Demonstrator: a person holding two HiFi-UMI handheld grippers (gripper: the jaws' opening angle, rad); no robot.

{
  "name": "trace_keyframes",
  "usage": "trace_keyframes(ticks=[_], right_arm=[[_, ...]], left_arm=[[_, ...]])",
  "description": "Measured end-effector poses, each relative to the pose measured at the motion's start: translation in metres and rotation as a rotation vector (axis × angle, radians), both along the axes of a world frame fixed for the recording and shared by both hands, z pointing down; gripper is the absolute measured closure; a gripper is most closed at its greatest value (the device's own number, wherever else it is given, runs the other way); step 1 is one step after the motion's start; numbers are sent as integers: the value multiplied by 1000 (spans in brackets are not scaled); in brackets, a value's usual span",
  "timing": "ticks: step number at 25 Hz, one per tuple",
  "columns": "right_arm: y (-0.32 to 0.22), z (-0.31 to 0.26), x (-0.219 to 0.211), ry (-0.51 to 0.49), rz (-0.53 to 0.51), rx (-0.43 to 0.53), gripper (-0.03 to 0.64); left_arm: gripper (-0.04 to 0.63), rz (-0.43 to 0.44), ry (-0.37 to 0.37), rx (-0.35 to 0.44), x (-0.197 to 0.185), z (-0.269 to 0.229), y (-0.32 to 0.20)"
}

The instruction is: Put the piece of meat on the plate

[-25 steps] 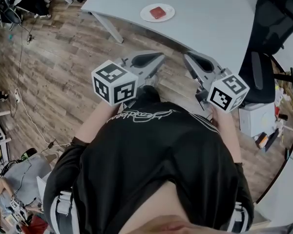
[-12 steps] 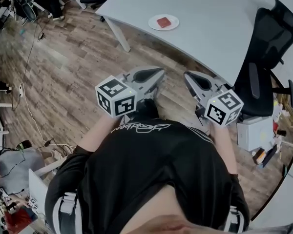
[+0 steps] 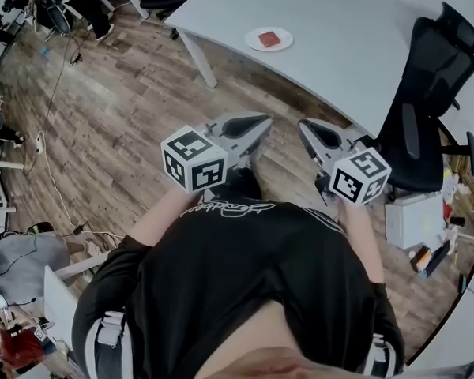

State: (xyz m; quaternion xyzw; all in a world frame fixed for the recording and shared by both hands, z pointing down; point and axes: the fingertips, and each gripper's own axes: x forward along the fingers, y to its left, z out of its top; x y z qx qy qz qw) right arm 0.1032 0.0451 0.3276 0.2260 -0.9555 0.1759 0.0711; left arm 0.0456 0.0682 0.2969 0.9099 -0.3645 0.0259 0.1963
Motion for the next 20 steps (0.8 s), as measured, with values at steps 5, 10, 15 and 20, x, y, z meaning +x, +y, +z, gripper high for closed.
trace_keyframes(ticks=[5, 10, 15, 20], right_arm=[[13, -6, 3, 1, -1, 18, 597], [19, -9, 9, 4, 13, 24, 598], [23, -8, 11, 7, 23, 30, 597], [22, -11, 11, 11, 25, 33, 597]], left_arm=[[588, 9, -6, 15, 5, -6, 12], [588, 25, -10, 28, 11, -10, 17], [588, 34, -11, 31, 13, -9, 23], [588, 38, -13, 36, 13, -13, 21]])
